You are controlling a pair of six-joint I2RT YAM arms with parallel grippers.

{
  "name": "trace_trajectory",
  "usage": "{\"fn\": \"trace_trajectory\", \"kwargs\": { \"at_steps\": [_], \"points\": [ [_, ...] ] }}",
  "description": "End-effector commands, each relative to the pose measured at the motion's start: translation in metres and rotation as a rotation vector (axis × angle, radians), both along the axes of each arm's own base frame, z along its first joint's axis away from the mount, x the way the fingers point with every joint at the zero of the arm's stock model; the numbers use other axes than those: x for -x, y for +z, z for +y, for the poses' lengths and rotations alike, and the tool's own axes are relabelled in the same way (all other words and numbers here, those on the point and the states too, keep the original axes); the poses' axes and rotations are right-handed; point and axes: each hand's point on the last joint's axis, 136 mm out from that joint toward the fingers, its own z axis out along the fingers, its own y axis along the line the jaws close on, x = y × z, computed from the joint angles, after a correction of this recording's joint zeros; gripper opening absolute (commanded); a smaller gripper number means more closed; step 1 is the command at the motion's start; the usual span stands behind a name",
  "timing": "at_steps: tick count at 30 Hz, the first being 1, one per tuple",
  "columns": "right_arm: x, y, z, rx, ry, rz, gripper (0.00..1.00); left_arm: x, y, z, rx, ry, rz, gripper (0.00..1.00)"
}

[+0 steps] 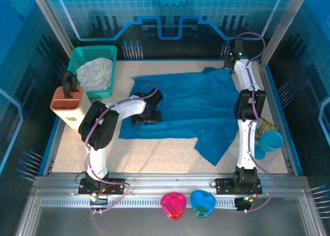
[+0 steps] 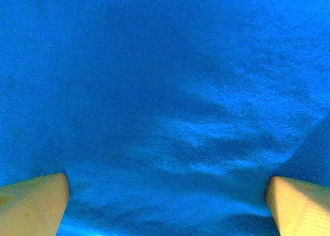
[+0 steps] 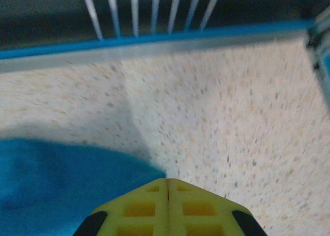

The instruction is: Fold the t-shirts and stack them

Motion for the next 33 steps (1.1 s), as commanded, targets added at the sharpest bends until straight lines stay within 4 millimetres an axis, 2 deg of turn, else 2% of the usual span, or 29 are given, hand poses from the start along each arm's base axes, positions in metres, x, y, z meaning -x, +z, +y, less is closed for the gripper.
{"fn": "trace_trajectory", "kwargs": {
  "at_steps": [1, 2, 4, 6, 9, 14, 17, 20, 22, 23, 26, 28, 30, 33],
  "points": [
    [0.020, -0.043, -0.008, -0.167, -0.118, 0.094, 0.00, 0.028, -0.025, 0.015, -0.069, 0.004, 0.106, 0.99],
    [0.022, -0.046, -0.008, -0.189, -0.123, 0.104, 0.09, 0.028, -0.025, 0.015, -0.066, 0.002, 0.108, 0.99],
    [0.028, -0.049, -0.008, -0.231, -0.123, 0.123, 0.38, 0.028, -0.024, 0.013, -0.056, 0.000, 0.107, 0.99],
    [0.034, -0.045, -0.006, -0.251, -0.117, 0.130, 0.45, 0.029, -0.023, 0.013, -0.052, 0.002, 0.109, 0.99],
    [0.044, -0.031, -0.004, -0.256, -0.098, 0.132, 0.50, 0.033, -0.020, 0.015, -0.050, 0.001, 0.109, 0.99],
    [0.072, 0.010, 0.009, -0.259, -0.064, 0.084, 0.57, 0.048, -0.017, 0.026, -0.065, 0.016, 0.107, 0.99],
    [0.103, 0.028, 0.013, -0.240, -0.083, 0.052, 0.62, 0.057, -0.020, 0.032, -0.069, 0.024, 0.110, 1.00],
    [0.143, 0.025, 0.015, -0.261, -0.142, 0.055, 0.66, 0.061, -0.025, 0.031, -0.051, 0.028, 0.109, 0.99],
    [0.165, 0.013, 0.025, -0.316, -0.160, 0.063, 0.64, 0.060, -0.028, 0.026, -0.021, 0.027, 0.105, 0.99],
    [0.173, 0.005, 0.029, -0.341, -0.169, 0.073, 0.60, 0.058, -0.028, 0.024, -0.011, 0.025, 0.101, 0.99],
    [0.187, -0.026, 0.047, -0.419, -0.174, 0.123, 0.35, 0.051, -0.025, 0.016, 0.016, 0.013, 0.086, 0.99],
    [0.191, -0.048, 0.058, -0.464, -0.173, 0.175, 0.16, 0.045, -0.020, 0.013, 0.023, 0.000, 0.071, 0.99],
    [0.191, -0.062, 0.065, -0.473, -0.177, 0.207, 0.00, 0.042, -0.014, 0.012, 0.025, -0.009, 0.053, 0.99],
    [0.190, -0.075, 0.068, -0.466, -0.206, 0.226, 0.00, 0.041, -0.008, 0.013, 0.028, -0.018, 0.036, 0.99]
  ]
}}
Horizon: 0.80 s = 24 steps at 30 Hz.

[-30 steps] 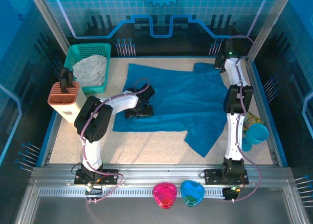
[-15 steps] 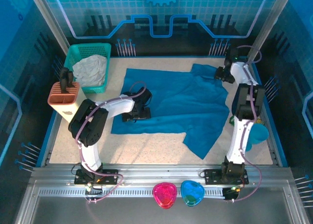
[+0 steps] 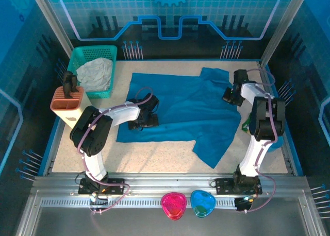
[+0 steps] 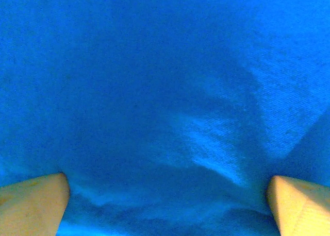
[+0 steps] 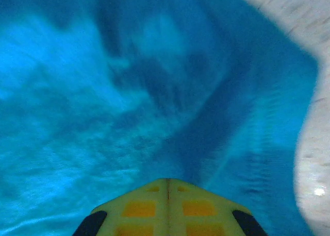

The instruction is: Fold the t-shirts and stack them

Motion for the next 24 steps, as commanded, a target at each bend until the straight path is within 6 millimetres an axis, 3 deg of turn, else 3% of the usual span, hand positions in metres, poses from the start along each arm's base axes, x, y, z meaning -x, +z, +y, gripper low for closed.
{"fn": "trace_trajectory", "kwargs": {
  "at_steps": [1, 5, 11, 17, 20, 24],
  "points": [
    [-0.006, -0.005, 0.012, -0.027, -0.040, -0.012, 0.00, 0.020, -0.007, 0.003, -0.010, -0.040, 0.075, 0.99],
    [0.008, -0.013, 0.003, 0.010, -0.130, 0.049, 0.00, 0.023, -0.004, 0.006, -0.012, -0.043, 0.070, 1.00],
    [0.060, -0.014, -0.030, 0.178, -0.321, 0.266, 0.00, 0.025, -0.003, 0.008, 0.003, -0.039, 0.065, 0.99],
    [0.085, -0.021, -0.019, 0.115, -0.309, 0.278, 0.00, 0.026, -0.002, 0.005, 0.026, -0.039, 0.061, 0.99],
    [0.084, -0.013, -0.013, 0.083, -0.276, 0.242, 0.00, 0.027, -0.003, 0.004, 0.039, -0.037, 0.067, 0.99],
    [0.063, 0.021, -0.001, 0.034, -0.149, 0.134, 0.00, 0.030, 0.001, 0.001, 0.059, -0.040, 0.064, 1.00]
  ]
}}
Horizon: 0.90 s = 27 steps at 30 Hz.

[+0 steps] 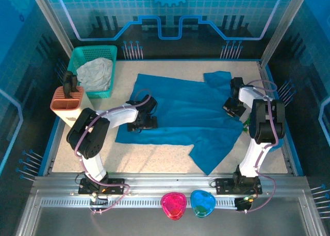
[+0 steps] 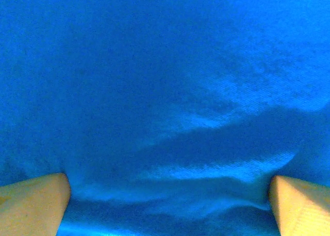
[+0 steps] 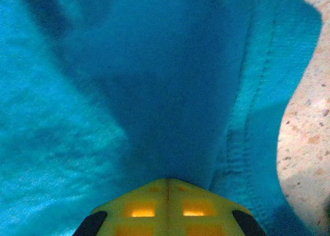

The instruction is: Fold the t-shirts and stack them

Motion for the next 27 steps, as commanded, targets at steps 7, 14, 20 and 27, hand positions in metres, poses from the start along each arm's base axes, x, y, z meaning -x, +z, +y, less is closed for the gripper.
{"fn": "trace_trajectory", "kwargs": {
  "at_steps": [7, 14, 20, 27],
  "points": [
    [-0.060, 0.114, 0.027, -0.044, 0.289, -0.345, 0.30, 0.003, 0.036, 0.000, 0.013, -0.056, -0.029, 0.99],
    [-0.122, 0.114, 0.039, -0.088, 0.428, -0.309, 0.43, -0.043, 0.098, 0.014, -0.055, -0.039, -0.174, 0.99],
    [-0.133, 0.081, 0.054, -0.157, 0.448, -0.245, 0.38, -0.098, 0.112, 0.028, 0.012, 0.021, -0.209, 1.00],
    [-0.091, 0.053, 0.068, -0.192, 0.437, -0.203, 0.36, -0.157, 0.074, 0.022, 0.039, 0.016, -0.151, 0.99]
  ]
}}
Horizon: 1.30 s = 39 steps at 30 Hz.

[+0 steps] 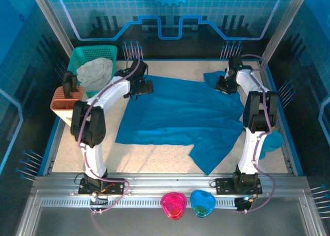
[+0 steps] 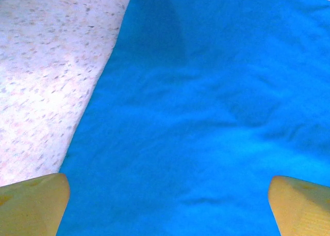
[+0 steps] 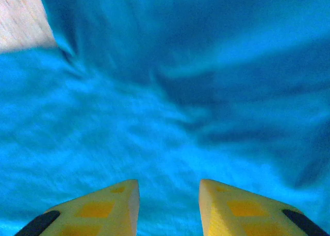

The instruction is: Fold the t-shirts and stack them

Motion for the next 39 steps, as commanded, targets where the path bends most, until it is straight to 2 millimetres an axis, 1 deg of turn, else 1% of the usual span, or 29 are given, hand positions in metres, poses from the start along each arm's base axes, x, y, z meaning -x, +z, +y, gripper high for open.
{"fn": "trace_trajectory", "kwargs": {
  "at_steps": [1, 3, 5, 7, 10, 13, 15, 18, 22, 27, 31, 34, 36, 39],
  "points": [
    [0.029, 0.008, 0.018, -0.023, 0.025, -0.008, 0.36, -0.009, -0.034, -0.008, 0.008, -0.051, 0.096, 0.99],
    [0.050, 0.000, 0.019, -0.018, 0.023, 0.004, 0.37, -0.016, -0.049, -0.010, 0.001, -0.055, 0.124, 0.99],
    [0.070, -0.006, 0.017, -0.012, 0.018, 0.015, 0.38, -0.018, -0.063, -0.010, -0.012, -0.056, 0.150, 0.99],
    [0.083, -0.012, 0.015, -0.001, 0.019, 0.028, 0.38, -0.017, -0.073, -0.009, -0.019, -0.051, 0.167, 0.99],
    [0.095, -0.023, 0.011, 0.014, 0.016, 0.062, 0.38, -0.011, -0.086, -0.007, -0.013, -0.034, 0.189, 0.99],
    [0.097, -0.038, 0.009, 0.012, 0.004, 0.100, 0.37, -0.003, -0.097, -0.007, 0.047, 0.008, 0.202, 0.99],
    [0.094, -0.048, 0.010, 0.004, -0.011, 0.113, 0.37, 0.000, -0.105, -0.007, 0.094, 0.039, 0.206, 0.99],
    [0.083, -0.058, 0.010, -0.003, -0.029, 0.129, 0.37, -0.001, -0.111, -0.004, 0.108, 0.061, 0.220, 0.99],
    [0.061, -0.062, 0.008, 0.009, -0.037, 0.131, 0.34, -0.006, -0.114, 0.002, 0.107, 0.081, 0.224, 0.99],
    [0.027, -0.063, 0.004, -0.003, -0.051, 0.095, 0.35, -0.014, -0.120, 0.013, 0.111, 0.109, 0.230, 0.99],
    [-0.003, -0.056, 0.002, -0.030, -0.051, 0.064, 0.37, -0.023, -0.121, 0.021, 0.114, 0.119, 0.225, 0.99],
    [-0.021, -0.047, 0.000, -0.032, -0.042, 0.042, 0.37, -0.031, -0.116, 0.030, 0.103, 0.124, 0.214, 0.99],
    [-0.025, -0.040, 0.000, -0.039, -0.037, 0.040, 0.37, -0.035, -0.112, 0.037, 0.088, 0.131, 0.208, 0.99],
    [-0.022, -0.027, 0.002, -0.047, -0.036, 0.019, 0.38, -0.035, -0.103, 0.047, 0.059, 0.152, 0.198, 0.99]
  ]
}}
